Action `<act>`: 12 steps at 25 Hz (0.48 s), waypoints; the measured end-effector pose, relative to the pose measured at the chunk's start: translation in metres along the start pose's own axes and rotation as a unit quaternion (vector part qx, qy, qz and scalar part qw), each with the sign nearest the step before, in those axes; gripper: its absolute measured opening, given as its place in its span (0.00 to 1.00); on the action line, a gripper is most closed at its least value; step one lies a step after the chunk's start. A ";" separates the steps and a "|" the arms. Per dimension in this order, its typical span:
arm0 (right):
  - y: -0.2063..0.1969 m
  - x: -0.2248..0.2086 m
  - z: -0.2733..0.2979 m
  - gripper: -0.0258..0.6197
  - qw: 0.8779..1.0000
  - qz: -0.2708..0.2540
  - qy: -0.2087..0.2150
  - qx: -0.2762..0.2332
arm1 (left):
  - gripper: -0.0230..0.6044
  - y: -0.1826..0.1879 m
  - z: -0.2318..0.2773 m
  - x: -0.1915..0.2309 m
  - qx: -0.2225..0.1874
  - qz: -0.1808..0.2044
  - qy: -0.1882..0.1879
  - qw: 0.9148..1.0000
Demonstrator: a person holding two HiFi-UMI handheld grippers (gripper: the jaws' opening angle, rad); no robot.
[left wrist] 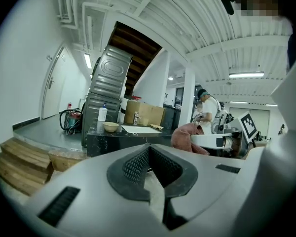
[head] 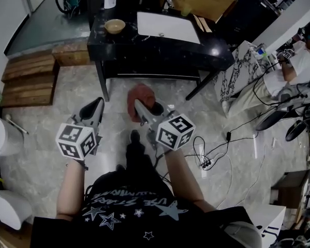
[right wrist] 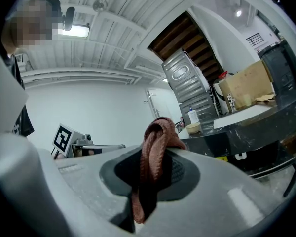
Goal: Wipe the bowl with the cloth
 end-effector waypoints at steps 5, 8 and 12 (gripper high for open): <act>-0.012 0.015 -0.014 0.14 1.000 -0.006 -0.010 0.010 | 0.05 -0.008 -0.015 -0.006 0.004 -0.007 -0.004 1.000; -0.020 0.019 -0.022 0.14 1.000 -0.006 -0.019 0.017 | 0.05 -0.014 -0.021 -0.010 0.009 -0.010 -0.009 1.000; -0.026 0.022 -0.029 0.14 1.000 -0.006 -0.023 0.019 | 0.05 -0.021 -0.024 -0.019 0.015 -0.007 -0.019 1.000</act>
Point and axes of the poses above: the fingertips, and each gripper's own axes: z forward along the fingers, x to its left, y out of its top, the point moved 2 cm from there along -z, backward along the fingers, and after that the axes turned 9 degrees about z, right-handed, at the moved point
